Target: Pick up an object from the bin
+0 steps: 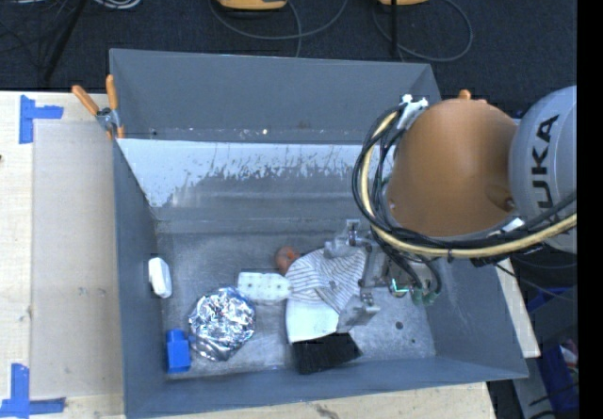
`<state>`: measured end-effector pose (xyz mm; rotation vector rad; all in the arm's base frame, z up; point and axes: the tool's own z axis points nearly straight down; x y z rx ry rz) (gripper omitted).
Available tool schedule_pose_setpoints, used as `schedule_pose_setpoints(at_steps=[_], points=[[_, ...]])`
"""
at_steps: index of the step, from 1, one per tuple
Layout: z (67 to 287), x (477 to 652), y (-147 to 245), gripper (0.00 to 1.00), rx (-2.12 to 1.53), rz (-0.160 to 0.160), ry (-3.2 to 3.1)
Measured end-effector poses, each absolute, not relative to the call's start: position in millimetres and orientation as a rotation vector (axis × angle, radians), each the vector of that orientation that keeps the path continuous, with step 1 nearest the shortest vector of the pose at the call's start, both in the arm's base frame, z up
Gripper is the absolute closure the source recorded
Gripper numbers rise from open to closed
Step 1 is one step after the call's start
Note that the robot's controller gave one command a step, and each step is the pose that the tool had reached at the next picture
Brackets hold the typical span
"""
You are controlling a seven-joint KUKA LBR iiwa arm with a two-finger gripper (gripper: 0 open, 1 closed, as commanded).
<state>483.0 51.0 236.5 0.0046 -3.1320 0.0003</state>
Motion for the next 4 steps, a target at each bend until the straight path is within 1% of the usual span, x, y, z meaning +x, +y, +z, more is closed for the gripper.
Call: schedule_pose_setpoints(at_steps=[1,2,3,4], points=[[239,483.6,51,0.0,0.004,0.0,-3.136],[247,480.9,24,0.0,0.045,-0.001,-3.141],[210,487.5,21,0.0,0.003,0.001,-3.15],[91,487.1,32,1.0,0.024,0.002,-3.119]])
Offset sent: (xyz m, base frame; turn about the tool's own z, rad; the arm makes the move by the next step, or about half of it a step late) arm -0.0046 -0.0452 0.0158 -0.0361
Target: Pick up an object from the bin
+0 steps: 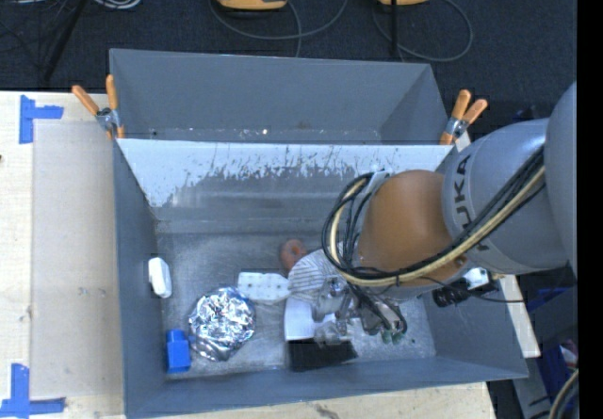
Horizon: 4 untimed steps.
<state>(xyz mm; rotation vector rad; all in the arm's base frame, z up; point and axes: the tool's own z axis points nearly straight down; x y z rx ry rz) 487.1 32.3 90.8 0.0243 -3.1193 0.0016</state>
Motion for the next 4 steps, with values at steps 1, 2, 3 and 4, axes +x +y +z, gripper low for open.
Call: schedule_pose_setpoints(at_steps=[1,2,3,4], points=[[91,487.0,32,1.0,0.024,0.001,-3.119],[123,488.7,33,1.0,0.003,-0.001,-3.131],[219,492.4,33,0.0,0.004,-0.001,-3.144],[223,492.4,33,0.0,0.007,0.0,-3.142]])
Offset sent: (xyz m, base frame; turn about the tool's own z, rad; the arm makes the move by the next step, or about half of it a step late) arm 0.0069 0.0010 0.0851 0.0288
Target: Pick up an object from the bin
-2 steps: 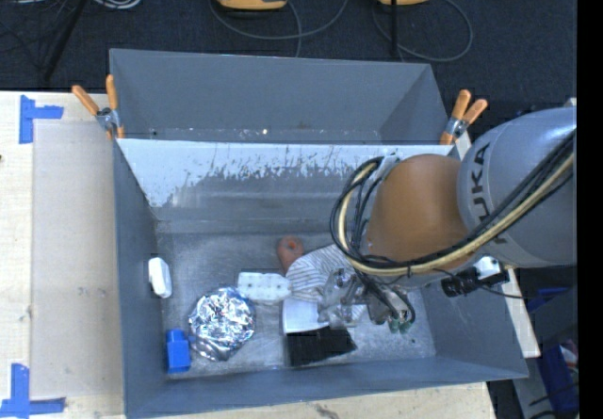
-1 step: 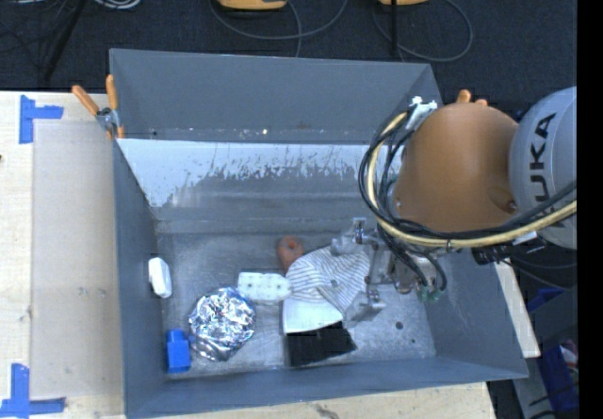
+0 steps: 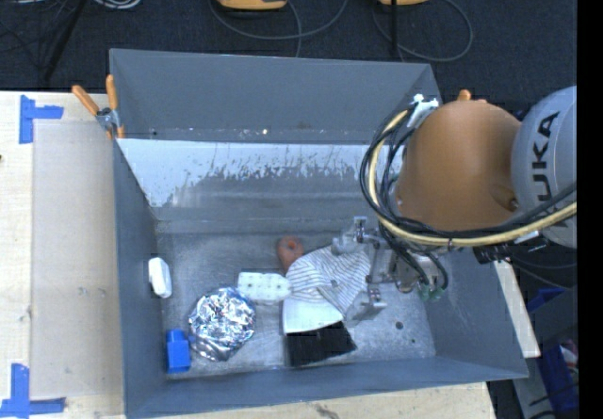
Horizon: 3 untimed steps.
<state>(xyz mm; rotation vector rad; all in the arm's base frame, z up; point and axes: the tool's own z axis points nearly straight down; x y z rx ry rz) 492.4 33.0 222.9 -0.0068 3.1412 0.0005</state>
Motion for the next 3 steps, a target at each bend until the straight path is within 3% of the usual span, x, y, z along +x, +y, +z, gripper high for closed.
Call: schedule_pose_setpoints(at_steps=[1,2,3], points=[[173,509.5,38,0.0,-0.156,0.0,3.131],[79,521.0,54,1.0,-0.568,0.0,3.098],[79,521.0,54,1.0,-0.567,0.0,3.098]])
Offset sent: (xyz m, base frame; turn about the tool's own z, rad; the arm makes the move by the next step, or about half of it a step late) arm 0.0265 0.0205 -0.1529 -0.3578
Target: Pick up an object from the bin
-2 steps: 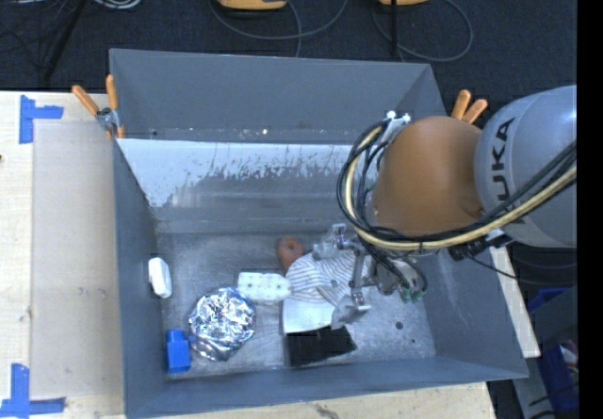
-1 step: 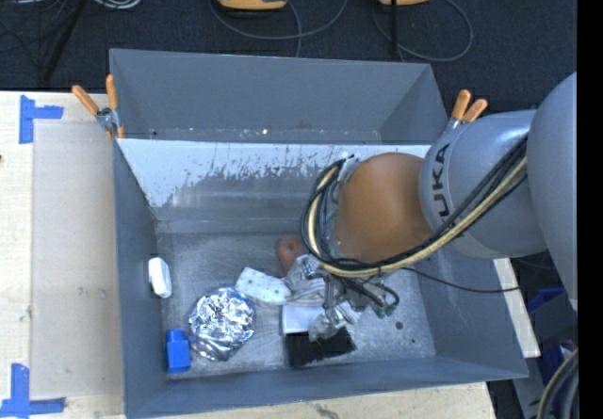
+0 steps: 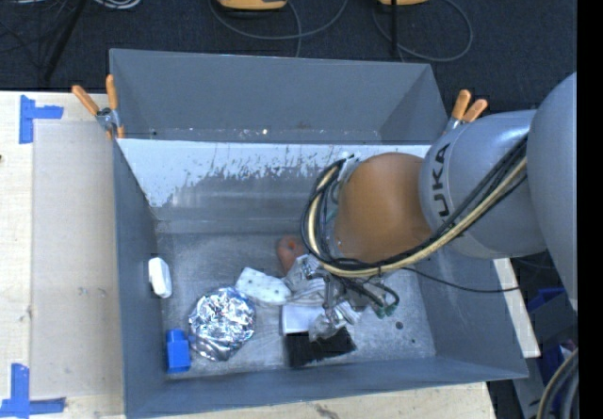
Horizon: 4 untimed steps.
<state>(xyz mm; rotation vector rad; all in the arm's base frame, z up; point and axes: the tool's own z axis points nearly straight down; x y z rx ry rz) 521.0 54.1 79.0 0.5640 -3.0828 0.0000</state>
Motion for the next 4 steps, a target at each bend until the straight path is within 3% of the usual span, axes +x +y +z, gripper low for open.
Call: schedule_pose_setpoints(at_steps=[1,2,4], points=[[199,538.2,60,1.0,0.564,-0.001,-3.092],[198,537.9,60,1.0,0.563,-0.001,-3.091],[140,542.5,65,1.0,0.592,-0.001,-3.085]])
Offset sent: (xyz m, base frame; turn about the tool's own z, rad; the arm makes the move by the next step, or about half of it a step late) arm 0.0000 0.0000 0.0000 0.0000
